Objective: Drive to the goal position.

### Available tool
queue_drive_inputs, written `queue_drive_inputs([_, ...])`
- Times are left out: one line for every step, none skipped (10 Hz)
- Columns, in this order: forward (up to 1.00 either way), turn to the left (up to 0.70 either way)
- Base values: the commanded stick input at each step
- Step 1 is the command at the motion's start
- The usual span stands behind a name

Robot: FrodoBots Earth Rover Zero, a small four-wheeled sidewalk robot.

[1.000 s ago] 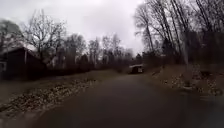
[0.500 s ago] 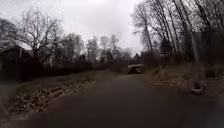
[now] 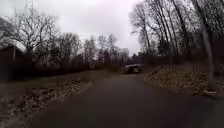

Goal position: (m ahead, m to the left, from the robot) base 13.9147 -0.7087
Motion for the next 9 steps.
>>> queue_drive_inputs([1.00,0.00])
queue_drive_inputs([1.00,0.00])
queue_drive_inputs([1.00,0.00])
queue_drive_inputs([1.00,0.00])
queue_drive_inputs([1.00,0.00])
queue_drive_inputs([1.00,0.00])
queue_drive_inputs([1.00,0.00])
queue_drive_inputs([1.00,0.00])
queue_drive_inputs([1.00,0.00])
